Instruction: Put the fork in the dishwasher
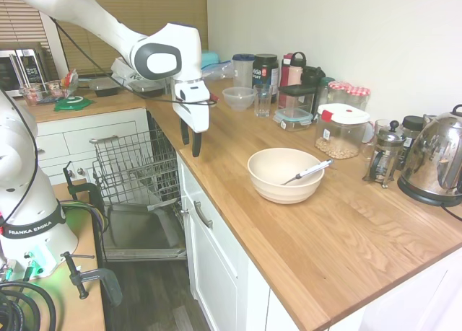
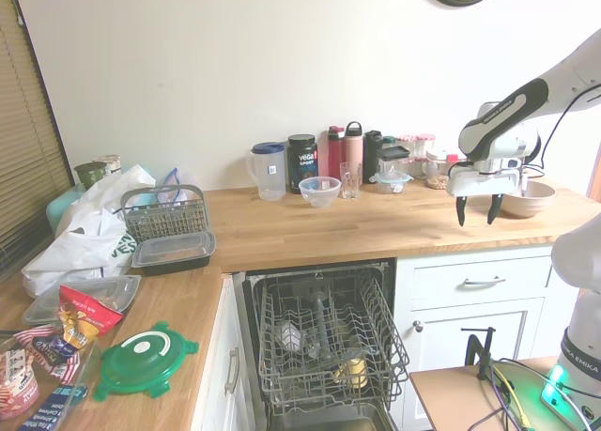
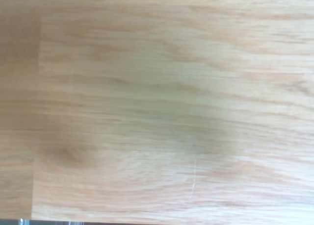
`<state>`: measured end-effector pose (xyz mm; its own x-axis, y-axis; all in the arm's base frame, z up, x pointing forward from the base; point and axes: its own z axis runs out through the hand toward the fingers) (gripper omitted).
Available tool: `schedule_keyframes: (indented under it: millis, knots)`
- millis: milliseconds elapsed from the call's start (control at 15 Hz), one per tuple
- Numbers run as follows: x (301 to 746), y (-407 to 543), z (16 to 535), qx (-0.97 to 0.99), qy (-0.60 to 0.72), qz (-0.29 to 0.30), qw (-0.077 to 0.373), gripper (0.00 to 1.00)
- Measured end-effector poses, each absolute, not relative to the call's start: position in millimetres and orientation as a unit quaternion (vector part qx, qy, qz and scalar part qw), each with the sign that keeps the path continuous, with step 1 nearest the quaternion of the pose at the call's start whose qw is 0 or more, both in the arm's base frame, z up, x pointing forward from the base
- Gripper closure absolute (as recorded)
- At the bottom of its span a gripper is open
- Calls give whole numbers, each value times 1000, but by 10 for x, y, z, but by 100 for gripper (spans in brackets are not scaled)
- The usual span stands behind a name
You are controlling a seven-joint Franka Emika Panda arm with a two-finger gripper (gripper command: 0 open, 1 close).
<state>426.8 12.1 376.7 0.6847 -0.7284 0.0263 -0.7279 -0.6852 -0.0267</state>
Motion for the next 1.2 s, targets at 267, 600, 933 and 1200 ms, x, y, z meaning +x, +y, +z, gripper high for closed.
schedule_keyframes:
  millis: [267, 600, 933, 1200]
  knots:
    - [4266, 171, 3806, -913, 406, -23, 8, 0]
    - [3965, 114, 4745, -901, 419, -101, 45, 0]
    - [3748, -626, 5600, -864, 469, -145, 110, 0]
    - [4442, -1326, 5665, -849, 497, -122, 131, 0]
